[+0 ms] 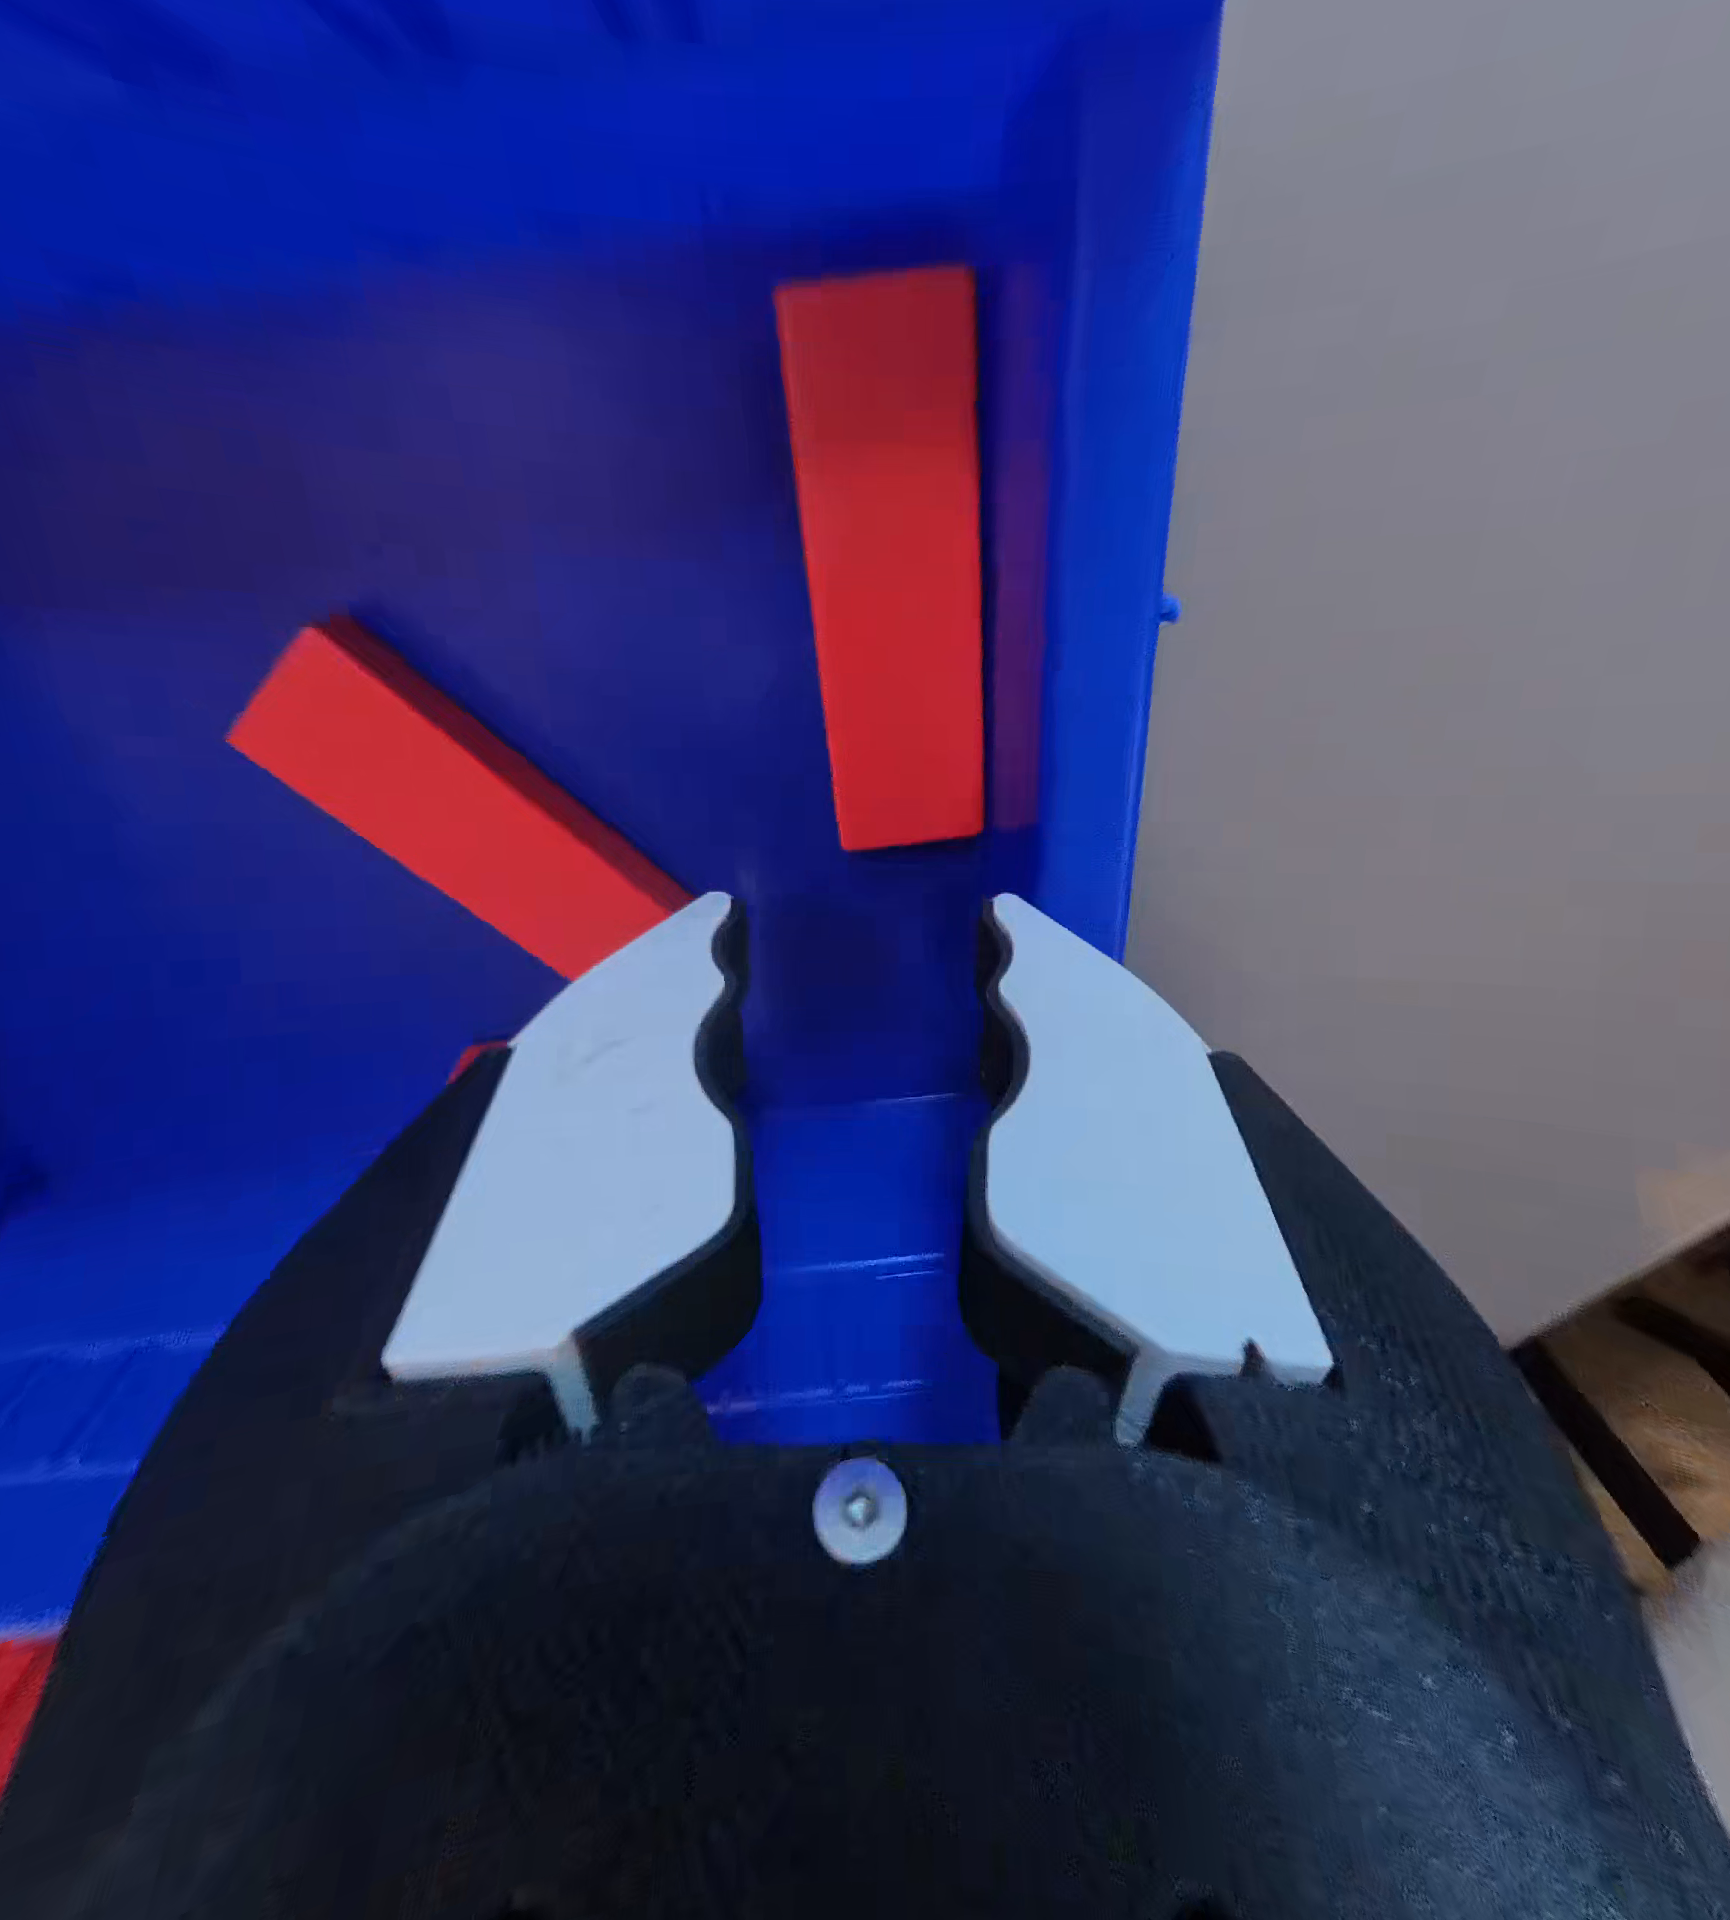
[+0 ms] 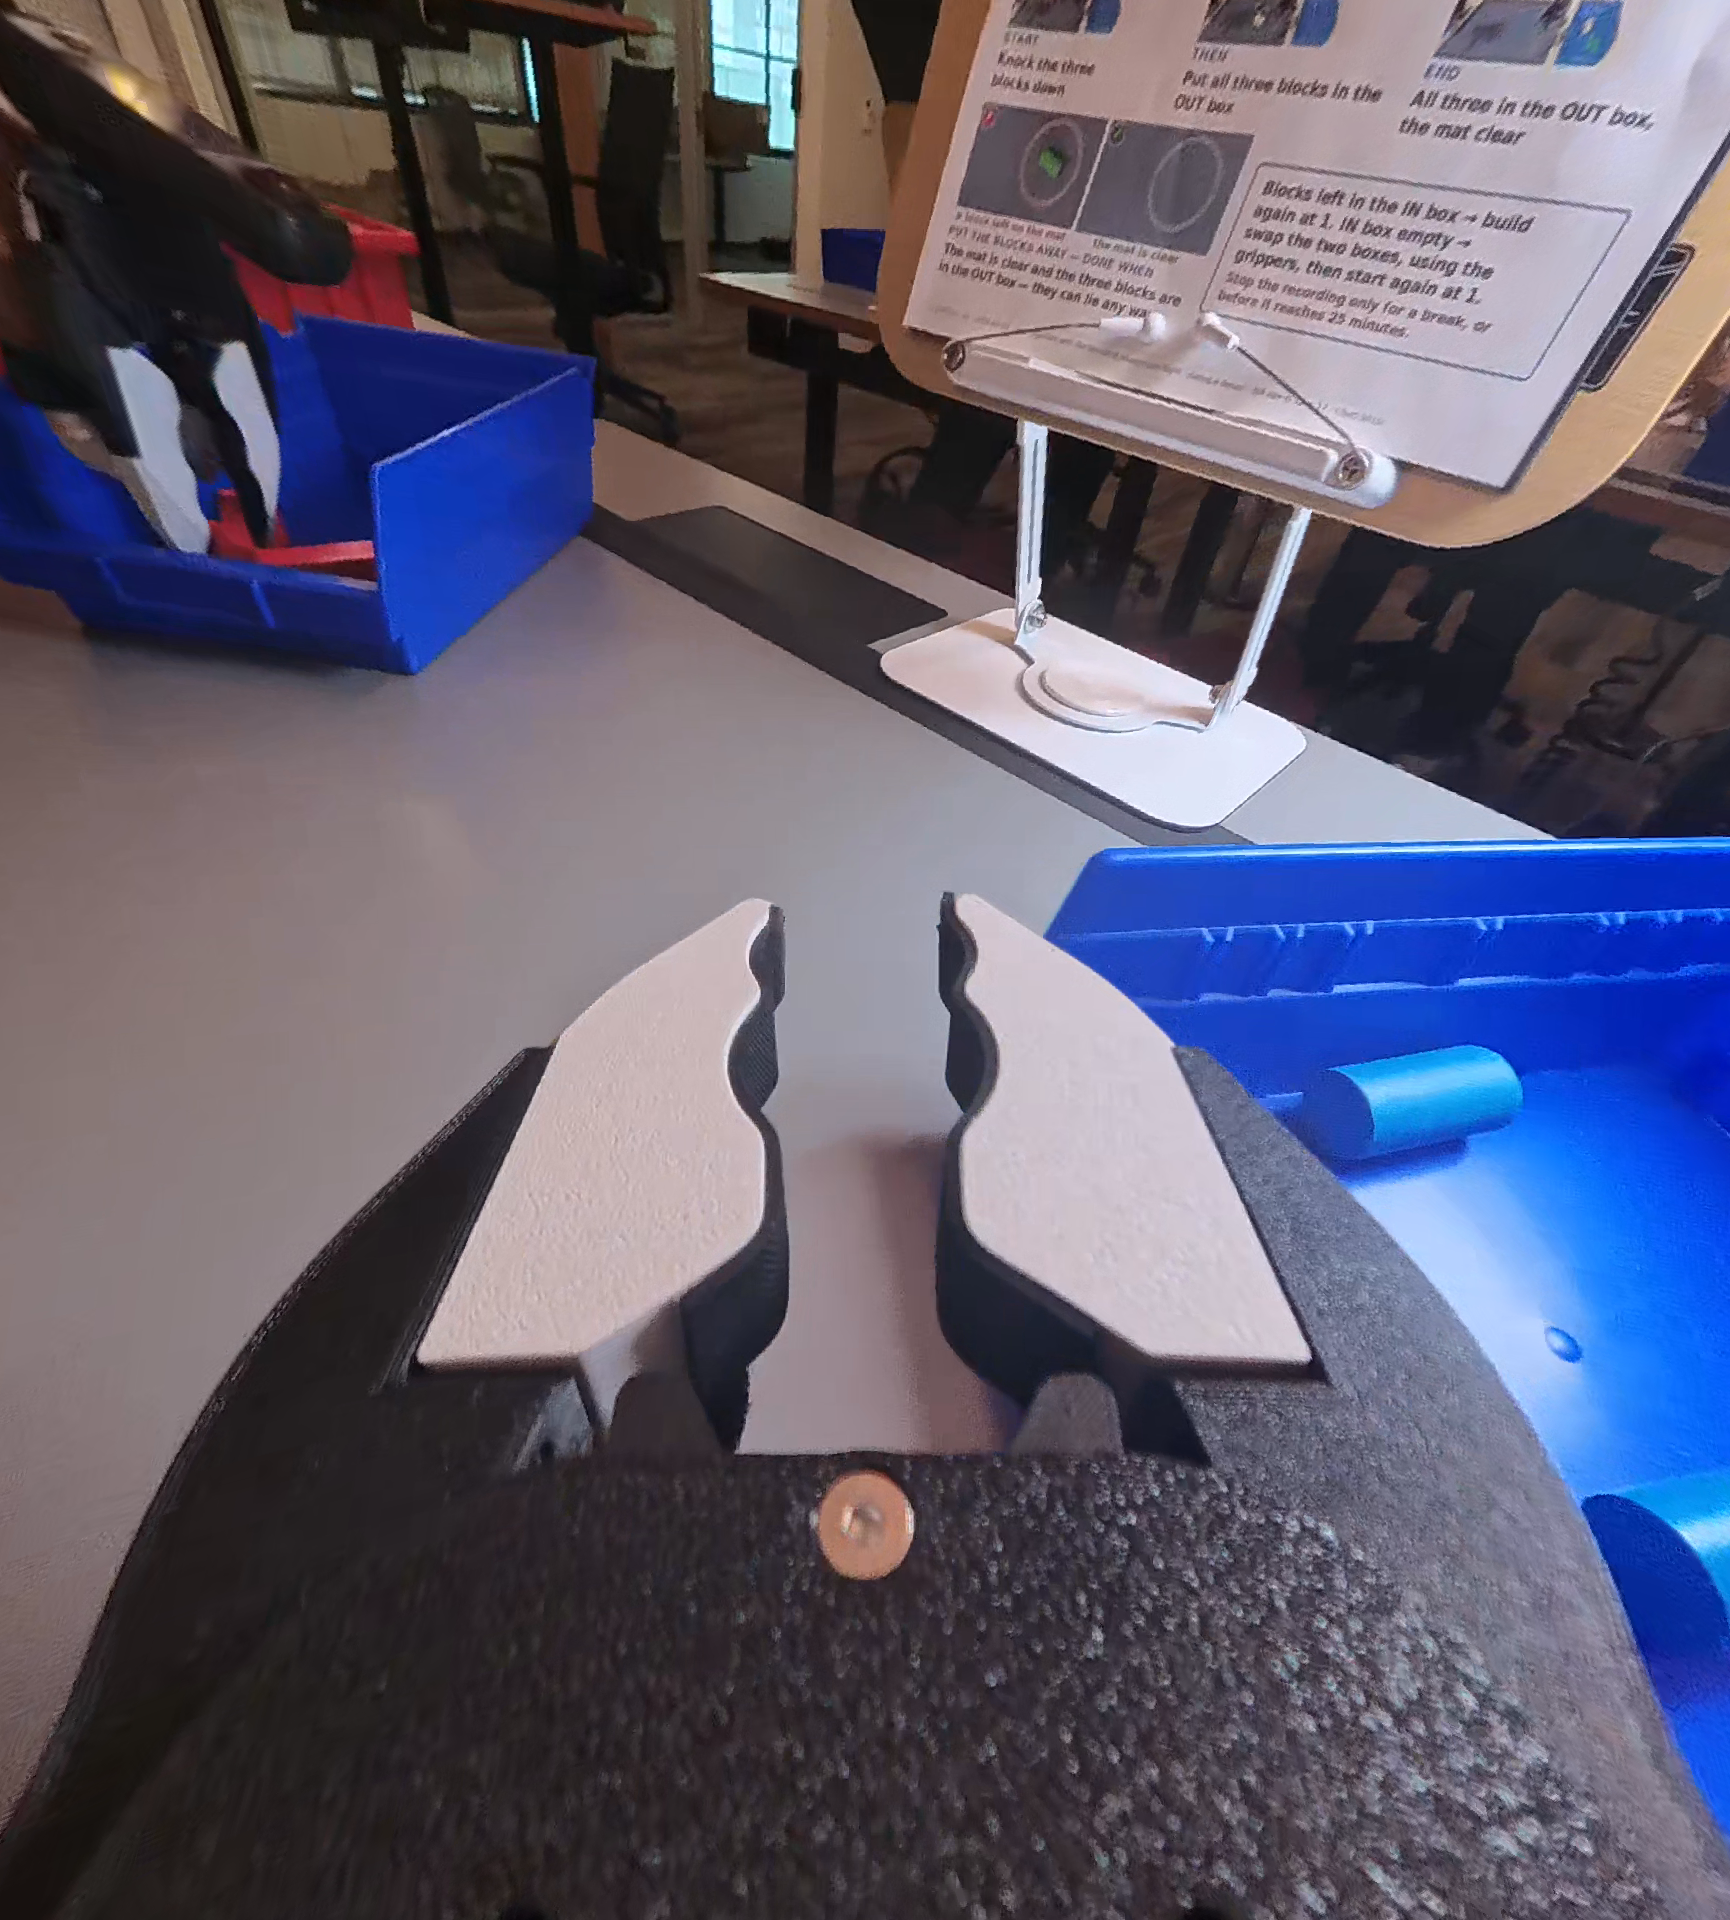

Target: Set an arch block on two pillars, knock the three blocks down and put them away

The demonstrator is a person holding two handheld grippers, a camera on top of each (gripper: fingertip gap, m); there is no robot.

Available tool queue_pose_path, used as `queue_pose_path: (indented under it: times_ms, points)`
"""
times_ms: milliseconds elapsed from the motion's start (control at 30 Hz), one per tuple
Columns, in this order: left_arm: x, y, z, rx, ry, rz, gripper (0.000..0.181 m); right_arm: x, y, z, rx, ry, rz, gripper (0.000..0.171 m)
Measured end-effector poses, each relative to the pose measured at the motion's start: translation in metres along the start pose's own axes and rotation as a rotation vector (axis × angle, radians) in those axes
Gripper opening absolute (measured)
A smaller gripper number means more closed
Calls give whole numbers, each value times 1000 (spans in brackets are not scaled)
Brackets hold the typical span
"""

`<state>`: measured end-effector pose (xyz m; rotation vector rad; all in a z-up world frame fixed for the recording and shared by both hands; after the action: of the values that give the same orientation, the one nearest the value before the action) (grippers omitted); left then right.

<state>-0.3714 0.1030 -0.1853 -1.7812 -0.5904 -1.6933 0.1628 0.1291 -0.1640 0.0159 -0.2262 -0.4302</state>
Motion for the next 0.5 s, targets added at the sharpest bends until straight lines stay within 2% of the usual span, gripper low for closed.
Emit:
queue_pose_path:
  times_ms: [67, 367, 467, 500]
  points:
    - [-8, -3, 3, 1, -25, -72, 37, -2, -1, -2, 16, -19, 8, 28]
    - [-30, -7, 12, -7, 4, -175, 32, -3, 0, -7, 13, -47, 18, 27]
    - [-28, -6, 15, -14, 60, -141, 18, -2, 0, -6, 20, -54, 10, 26]
    - [-26, -10, 15, -18, 85, -69, 1, -3, 0, -7, 19, -55, 11, 26]
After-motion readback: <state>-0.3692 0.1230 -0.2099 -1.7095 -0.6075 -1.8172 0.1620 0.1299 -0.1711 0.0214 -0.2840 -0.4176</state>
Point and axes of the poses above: each gripper's, where its closed fingertips meet, x back along the fingers, z out of its top, y = z × x across the jaws, the point moved 9 cm from there along x, back along the fingers, and after that the axes turned 10 degrees about z, right-handed, at the moved point
